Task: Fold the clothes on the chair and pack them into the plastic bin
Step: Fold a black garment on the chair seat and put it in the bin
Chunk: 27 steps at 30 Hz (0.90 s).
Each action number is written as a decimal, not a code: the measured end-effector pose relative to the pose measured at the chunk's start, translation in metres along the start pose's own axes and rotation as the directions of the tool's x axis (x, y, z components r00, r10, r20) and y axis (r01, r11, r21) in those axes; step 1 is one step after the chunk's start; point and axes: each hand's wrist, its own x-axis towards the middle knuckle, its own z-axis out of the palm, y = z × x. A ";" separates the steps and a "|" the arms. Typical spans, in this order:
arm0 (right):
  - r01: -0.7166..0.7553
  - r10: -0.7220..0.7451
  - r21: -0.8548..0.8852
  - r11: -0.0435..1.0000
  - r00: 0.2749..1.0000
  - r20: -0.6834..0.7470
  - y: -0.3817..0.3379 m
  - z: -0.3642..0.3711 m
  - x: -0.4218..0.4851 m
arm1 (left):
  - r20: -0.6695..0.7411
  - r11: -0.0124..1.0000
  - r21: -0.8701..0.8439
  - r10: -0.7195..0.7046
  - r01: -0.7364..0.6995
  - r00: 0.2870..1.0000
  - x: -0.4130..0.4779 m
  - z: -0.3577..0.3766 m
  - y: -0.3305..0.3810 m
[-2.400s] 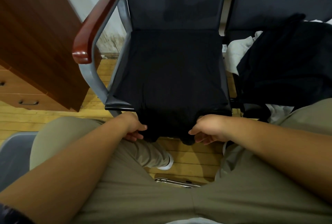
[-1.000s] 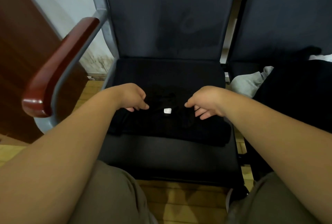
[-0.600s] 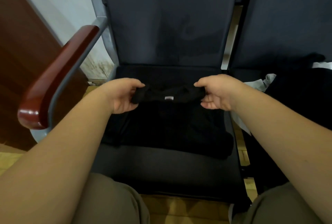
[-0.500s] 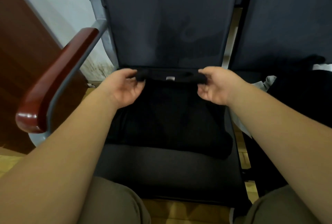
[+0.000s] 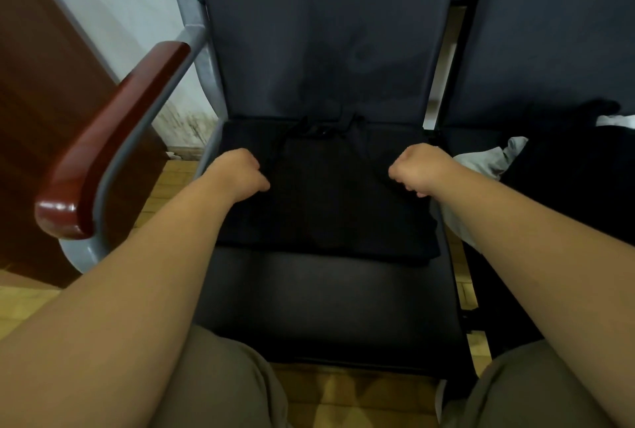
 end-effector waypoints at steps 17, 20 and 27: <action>0.082 -0.024 -0.373 0.924 0.987 0.157 0.005 -0.004 -0.017 | 0.081 0.898 0.429 -0.142 0.094 0.987 0.018 -0.007 -0.046; 0.032 0.053 -0.432 0.901 0.982 0.183 0.009 -0.004 -0.015 | 0.081 0.933 0.347 -0.131 0.096 0.988 0.020 -0.007 -0.050; 0.073 -0.050 -0.571 0.817 0.997 0.056 0.006 0.004 -0.020 | -0.124 0.983 0.136 -0.108 0.125 0.986 0.019 -0.015 -0.055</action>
